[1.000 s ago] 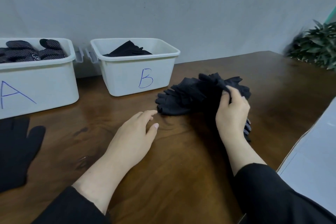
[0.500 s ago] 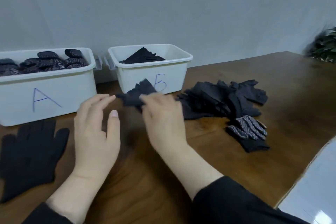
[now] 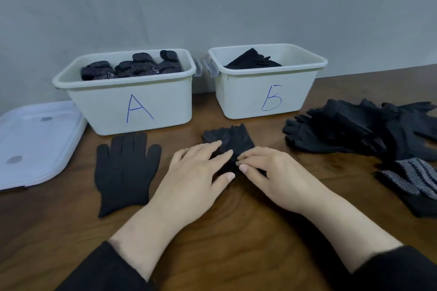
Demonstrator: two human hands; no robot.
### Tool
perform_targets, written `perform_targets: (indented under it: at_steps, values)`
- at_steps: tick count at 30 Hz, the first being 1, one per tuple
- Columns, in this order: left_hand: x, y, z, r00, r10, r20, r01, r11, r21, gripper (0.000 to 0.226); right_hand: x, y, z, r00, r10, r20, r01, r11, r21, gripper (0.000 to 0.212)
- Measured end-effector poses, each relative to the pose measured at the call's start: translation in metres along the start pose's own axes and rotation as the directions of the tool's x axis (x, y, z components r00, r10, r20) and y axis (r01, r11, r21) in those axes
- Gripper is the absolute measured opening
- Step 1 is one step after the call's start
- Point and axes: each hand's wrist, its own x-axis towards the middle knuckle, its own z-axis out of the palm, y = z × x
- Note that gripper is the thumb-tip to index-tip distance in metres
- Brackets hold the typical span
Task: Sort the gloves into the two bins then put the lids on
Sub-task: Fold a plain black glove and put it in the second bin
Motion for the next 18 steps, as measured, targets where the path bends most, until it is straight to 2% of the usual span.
perform_targets:
  at_steps: [4,7,10,15,18]
  values:
    - [0.002,-0.005,0.004,0.998,-0.063,-0.009,0.064,0.995,0.082,0.054,0.0,0.0,0.001,0.998,0.008,-0.07,-0.004,0.999,0.052,0.027]
    - [0.003,-0.006,0.004,0.996,0.003,-0.084,0.003,0.997,0.075,0.059,0.001,0.001,0.002,0.997,0.022,-0.08,-0.017,0.998,0.067,0.027]
    - [0.005,-0.004,0.01,0.996,0.088,-0.001,-0.088,0.993,0.079,0.073,0.001,0.0,0.002,0.998,0.036,-0.059,-0.032,0.997,0.071,0.03]
    - [0.008,-0.006,0.016,0.999,0.036,0.022,-0.038,0.993,0.109,0.062,-0.002,-0.003,-0.004,0.994,0.069,-0.086,-0.061,0.994,0.091,0.03]
    - [0.007,-0.002,0.016,0.998,0.054,0.036,-0.058,0.989,0.135,0.073,-0.004,0.002,-0.009,0.981,0.064,-0.184,-0.043,0.992,0.116,0.024]
